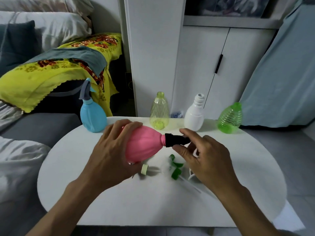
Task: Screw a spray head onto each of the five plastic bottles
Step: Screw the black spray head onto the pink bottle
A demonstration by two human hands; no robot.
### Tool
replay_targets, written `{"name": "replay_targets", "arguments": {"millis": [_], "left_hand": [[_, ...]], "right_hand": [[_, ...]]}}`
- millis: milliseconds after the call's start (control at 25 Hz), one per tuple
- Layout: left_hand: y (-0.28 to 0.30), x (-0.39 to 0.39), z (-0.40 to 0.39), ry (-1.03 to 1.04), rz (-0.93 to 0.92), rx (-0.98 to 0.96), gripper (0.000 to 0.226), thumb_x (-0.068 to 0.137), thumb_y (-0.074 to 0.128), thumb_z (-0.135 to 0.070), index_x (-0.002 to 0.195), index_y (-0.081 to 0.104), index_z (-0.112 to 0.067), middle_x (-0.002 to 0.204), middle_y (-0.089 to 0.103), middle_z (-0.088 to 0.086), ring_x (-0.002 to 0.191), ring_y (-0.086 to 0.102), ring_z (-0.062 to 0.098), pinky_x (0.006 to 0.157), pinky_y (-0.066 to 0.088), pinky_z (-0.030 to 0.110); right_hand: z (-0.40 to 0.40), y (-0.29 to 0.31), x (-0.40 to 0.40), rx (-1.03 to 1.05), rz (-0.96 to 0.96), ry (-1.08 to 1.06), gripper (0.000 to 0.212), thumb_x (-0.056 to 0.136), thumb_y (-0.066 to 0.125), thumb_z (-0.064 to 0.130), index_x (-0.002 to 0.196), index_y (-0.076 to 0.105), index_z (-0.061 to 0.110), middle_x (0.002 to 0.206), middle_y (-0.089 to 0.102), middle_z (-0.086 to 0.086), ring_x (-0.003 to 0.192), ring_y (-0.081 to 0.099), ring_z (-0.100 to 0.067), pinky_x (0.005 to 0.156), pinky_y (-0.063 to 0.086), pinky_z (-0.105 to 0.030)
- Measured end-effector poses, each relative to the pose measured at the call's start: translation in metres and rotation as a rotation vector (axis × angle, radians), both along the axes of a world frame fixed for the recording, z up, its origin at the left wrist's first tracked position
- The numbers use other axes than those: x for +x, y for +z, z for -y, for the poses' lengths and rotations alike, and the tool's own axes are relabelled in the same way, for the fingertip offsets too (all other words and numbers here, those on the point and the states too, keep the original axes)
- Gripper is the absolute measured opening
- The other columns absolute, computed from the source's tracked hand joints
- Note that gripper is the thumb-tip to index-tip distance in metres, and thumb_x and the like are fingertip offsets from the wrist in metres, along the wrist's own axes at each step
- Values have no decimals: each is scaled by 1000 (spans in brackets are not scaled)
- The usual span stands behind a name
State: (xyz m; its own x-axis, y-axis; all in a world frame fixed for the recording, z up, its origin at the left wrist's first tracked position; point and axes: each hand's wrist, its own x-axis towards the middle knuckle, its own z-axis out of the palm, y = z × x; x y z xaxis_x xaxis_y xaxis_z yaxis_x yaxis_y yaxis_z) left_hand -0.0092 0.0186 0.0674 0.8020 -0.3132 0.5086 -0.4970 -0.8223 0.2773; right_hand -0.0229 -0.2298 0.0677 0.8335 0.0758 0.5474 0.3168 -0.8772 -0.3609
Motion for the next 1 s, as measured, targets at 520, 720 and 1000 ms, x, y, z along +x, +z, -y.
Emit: {"name": "replay_targets", "arguments": {"millis": [520, 720, 1000], "left_hand": [[9, -6, -3, -65, -36, 3, 96, 55, 89, -44, 138, 46, -21, 135, 50, 4, 118, 48, 27, 86, 54, 46], [8, -8, -6, -95, -34, 57, 98, 58, 83, -52, 143, 41, -28, 135, 49, -1, 116, 48, 23, 87, 52, 39], [10, -6, -8, -109, -44, 136, 102, 57, 87, -51, 145, 40, -30, 136, 50, 3, 118, 48, 26, 86, 53, 44]], "right_hand": [[-9, -4, -3, 339, -265, 433, 36, 91, 60, 38, 125, 50, 35, 119, 63, 15, 114, 56, -4, 94, 41, -16], [-9, -2, 0, 426, -256, 473, 31, 83, 71, 28, 109, 54, 32, 102, 64, 13, 99, 64, -12, 84, 47, -17], [-8, -1, 4, 277, -143, 566, 27, 83, 71, 8, 106, 61, 18, 107, 56, 11, 99, 62, -16, 85, 53, -31]]}}
